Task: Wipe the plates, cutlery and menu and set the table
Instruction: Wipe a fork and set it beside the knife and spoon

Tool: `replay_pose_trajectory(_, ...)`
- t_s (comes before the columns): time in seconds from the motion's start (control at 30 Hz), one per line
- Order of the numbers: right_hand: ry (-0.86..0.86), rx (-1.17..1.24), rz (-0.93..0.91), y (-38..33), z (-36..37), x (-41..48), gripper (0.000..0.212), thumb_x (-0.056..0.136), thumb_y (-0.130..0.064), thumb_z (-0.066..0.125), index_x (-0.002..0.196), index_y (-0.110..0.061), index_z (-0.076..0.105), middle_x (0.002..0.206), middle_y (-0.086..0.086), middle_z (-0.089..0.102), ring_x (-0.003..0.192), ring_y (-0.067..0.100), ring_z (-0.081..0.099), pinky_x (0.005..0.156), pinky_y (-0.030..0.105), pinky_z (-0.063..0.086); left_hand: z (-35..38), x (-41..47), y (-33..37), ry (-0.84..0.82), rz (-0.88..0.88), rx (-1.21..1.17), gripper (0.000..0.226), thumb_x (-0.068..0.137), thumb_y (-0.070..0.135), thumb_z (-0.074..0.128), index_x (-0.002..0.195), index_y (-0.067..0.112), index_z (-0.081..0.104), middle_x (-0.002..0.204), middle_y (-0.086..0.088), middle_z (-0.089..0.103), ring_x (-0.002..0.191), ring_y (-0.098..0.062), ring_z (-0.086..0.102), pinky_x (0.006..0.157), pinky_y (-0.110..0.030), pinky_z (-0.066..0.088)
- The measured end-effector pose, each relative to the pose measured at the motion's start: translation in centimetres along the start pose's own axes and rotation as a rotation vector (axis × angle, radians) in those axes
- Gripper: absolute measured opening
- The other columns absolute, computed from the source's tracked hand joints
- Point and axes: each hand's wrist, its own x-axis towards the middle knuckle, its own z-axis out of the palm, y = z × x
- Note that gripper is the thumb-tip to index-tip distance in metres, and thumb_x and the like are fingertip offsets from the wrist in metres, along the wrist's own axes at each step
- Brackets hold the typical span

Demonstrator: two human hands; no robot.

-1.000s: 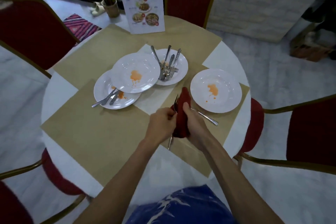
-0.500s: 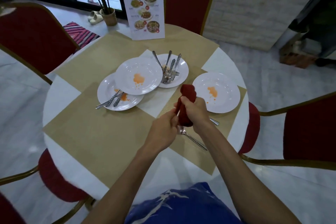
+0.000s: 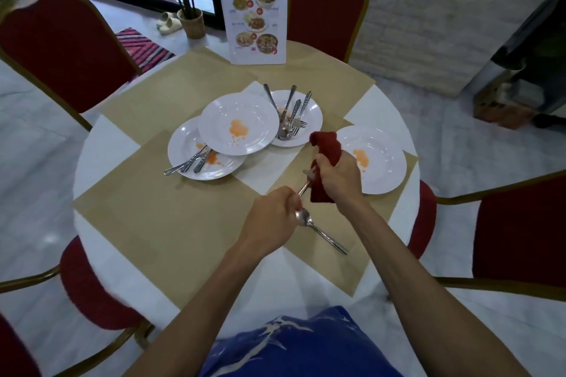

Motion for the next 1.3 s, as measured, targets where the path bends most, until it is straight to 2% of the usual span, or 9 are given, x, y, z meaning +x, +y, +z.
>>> replay_pose_trajectory(0.1,0.136,0.188,0.122,-0.7,-2.6,1.0,0.034,0.091,-0.042,0.055,0.093,-0.010,0.063,0.080,0.012,0.077,0.078,0.036,0.075,0.082,0.052,0.061,-0.7,-0.7,-1.2,0.023,-0.075,-0.071,0.027,0.101,0.021,0.048,0.078,0.025,0.061,0.067,0.007,0.060,0.066,-0.014,0.058,0.064,-0.028,0.043)
replay_pose_trajectory(0.23,-0.159,0.305,0.235,-1.1,-2.0,-2.1,0.053,0.096,-0.062,0.044,0.101,-0.014,0.066,0.098,0.008,0.077,0.086,0.023,0.076,0.085,0.043,0.062,-0.2,-0.3,-1.1,0.113,-0.131,-0.187,0.030,0.101,0.019,0.046,0.076,0.024,0.060,0.057,0.007,0.061,0.051,-0.005,0.055,0.058,-0.025,0.040)
replay_pose_trajectory(0.33,-0.398,0.363,0.226,-0.8,0.9,-6.0,0.040,0.109,-0.042,0.040,0.098,-0.014,0.065,0.075,0.003,0.072,0.057,0.018,0.067,0.051,0.029,0.054,0.4,0.1,0.4,-0.032,-0.048,-0.082,0.025,0.098,0.011,0.043,0.080,0.018,0.060,0.067,0.007,0.063,0.055,-0.003,0.057,0.056,-0.017,0.041)
replay_pose_trajectory(0.5,-0.317,0.366,0.143,1.0,1.2,-6.5,0.023,0.106,-0.023,0.051,0.094,-0.007,0.063,0.076,0.004,0.068,0.067,0.018,0.067,0.068,0.031,0.055,-1.4,1.7,-2.0,-0.290,-0.066,0.208,0.034,0.094,0.037,0.056,0.068,0.020,0.069,0.073,0.002,0.074,0.072,-0.016,0.069,0.073,-0.035,0.056)
replay_pose_trajectory(0.6,-0.337,0.289,0.128,1.4,0.9,-6.6,0.028,0.106,-0.031,0.051,0.090,-0.011,0.063,0.071,0.002,0.065,0.063,0.018,0.062,0.068,0.034,0.052,-2.5,1.8,-1.3,-0.237,-0.088,-0.007,0.020,0.075,0.045,0.081,0.089,0.035,0.071,0.084,0.013,0.074,0.079,-0.003,0.068,0.075,-0.026,0.054)
replay_pose_trajectory(0.7,-0.393,0.284,0.175,0.8,0.5,-6.7,0.038,0.108,-0.037,0.042,0.091,-0.010,0.063,0.068,0.004,0.061,0.053,0.016,0.057,0.056,0.032,0.048,-1.9,1.9,-0.4,-0.210,-0.170,-0.266,0.047,0.065,0.035,0.082,0.109,0.030,0.066,0.099,0.011,0.071,0.087,-0.009,0.070,0.083,-0.032,0.057)
replay_pose_trajectory(0.83,-0.543,0.188,0.174,0.4,0.1,-7.4,0.040,0.108,-0.041,0.040,0.098,-0.009,0.061,0.073,0.006,0.061,0.053,0.017,0.056,0.053,0.029,0.048,-0.7,2.3,-1.0,0.009,-0.226,-0.448,0.006,0.086,0.024,0.067,0.088,0.020,0.070,0.082,-0.001,0.072,0.072,-0.013,0.068,0.080,-0.043,0.056)
replay_pose_trajectory(1.13,-0.681,0.108,0.066,1.2,-1.1,-9.0,0.015,0.105,-0.028,0.053,0.110,-0.014,0.056,0.080,0.003,0.059,0.064,0.012,0.055,0.060,0.023,0.052,-3.6,5.3,-4.5,0.327,-0.280,-0.339,0.023,0.090,0.026,0.069,0.074,0.010,0.068,0.071,-0.009,0.068,0.065,-0.019,0.060,0.073,-0.041,0.053)
replay_pose_trajectory(1.3,-0.577,0.126,0.077,1.3,-0.2,-8.1,0.017,0.105,-0.023,0.054,0.115,-0.010,0.058,0.082,0.005,0.060,0.065,0.013,0.057,0.063,0.029,0.052,-0.2,3.5,-3.1,-0.018,-0.168,-0.237,0.025,0.091,0.024,0.069,0.068,0.013,0.069,0.064,0.000,0.073,0.067,-0.020,0.071,0.073,-0.041,0.060)
